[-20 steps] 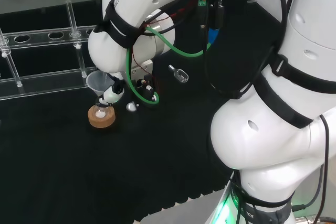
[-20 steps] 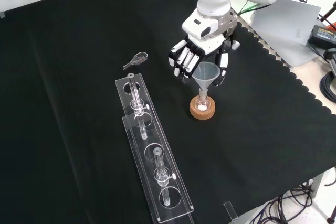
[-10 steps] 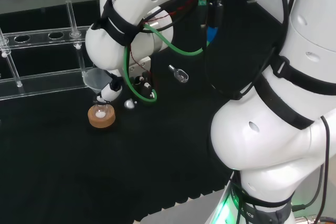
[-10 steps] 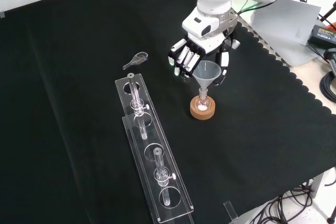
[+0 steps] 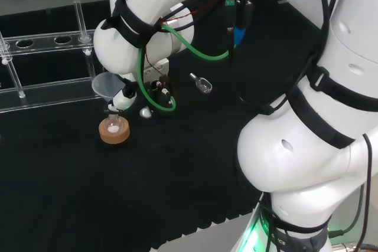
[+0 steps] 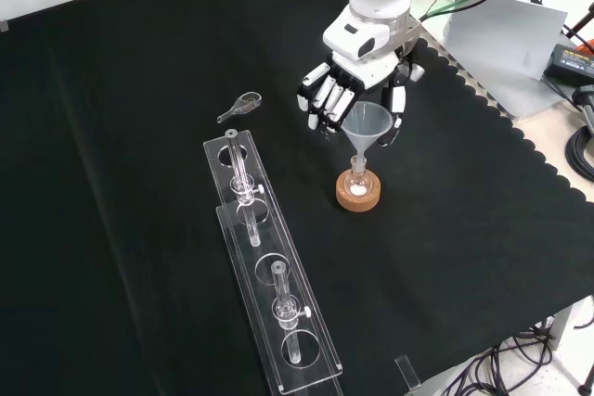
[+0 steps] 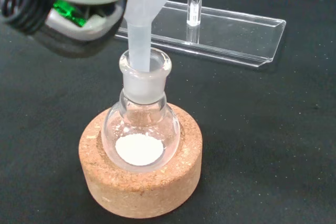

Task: Remove the funnel from the round-bottom flask.

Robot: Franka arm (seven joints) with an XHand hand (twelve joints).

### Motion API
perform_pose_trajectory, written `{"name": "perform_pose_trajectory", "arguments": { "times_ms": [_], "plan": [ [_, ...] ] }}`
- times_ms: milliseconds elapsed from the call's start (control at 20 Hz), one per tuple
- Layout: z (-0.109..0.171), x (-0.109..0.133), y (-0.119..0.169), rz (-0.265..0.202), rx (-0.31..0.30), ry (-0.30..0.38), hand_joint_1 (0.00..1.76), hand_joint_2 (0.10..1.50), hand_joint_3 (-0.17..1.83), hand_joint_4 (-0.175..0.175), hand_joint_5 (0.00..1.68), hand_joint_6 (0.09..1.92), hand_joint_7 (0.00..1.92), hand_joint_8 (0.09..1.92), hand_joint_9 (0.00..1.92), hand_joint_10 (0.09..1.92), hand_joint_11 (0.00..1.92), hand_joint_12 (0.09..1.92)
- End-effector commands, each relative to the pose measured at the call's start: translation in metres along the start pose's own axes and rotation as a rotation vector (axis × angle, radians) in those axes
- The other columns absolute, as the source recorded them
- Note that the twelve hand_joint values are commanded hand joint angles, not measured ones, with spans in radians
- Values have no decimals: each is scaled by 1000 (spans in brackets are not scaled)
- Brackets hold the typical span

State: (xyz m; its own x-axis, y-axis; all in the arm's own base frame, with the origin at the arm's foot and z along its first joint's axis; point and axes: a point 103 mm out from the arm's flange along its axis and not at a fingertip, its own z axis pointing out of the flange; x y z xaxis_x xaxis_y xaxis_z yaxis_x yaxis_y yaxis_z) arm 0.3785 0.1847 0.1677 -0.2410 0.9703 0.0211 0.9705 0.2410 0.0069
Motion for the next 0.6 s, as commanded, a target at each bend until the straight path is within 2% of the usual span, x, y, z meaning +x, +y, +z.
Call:
{"name": "perform_pose_trajectory", "arguments": {
  "times_ms": [50,400,600],
  "plan": [
    [-9,-1,-7,-7,2,-14,974,521,508,14,709,619,970,508,709,484,0,1448],
    [-20,3,-10,-21,1,-35,969,521,511,15,718,630,978,510,713,484,0,1445],
    [-29,2,-13,-50,-6,-36,966,521,513,16,724,636,984,512,715,484,0,1444]
  ]
}}
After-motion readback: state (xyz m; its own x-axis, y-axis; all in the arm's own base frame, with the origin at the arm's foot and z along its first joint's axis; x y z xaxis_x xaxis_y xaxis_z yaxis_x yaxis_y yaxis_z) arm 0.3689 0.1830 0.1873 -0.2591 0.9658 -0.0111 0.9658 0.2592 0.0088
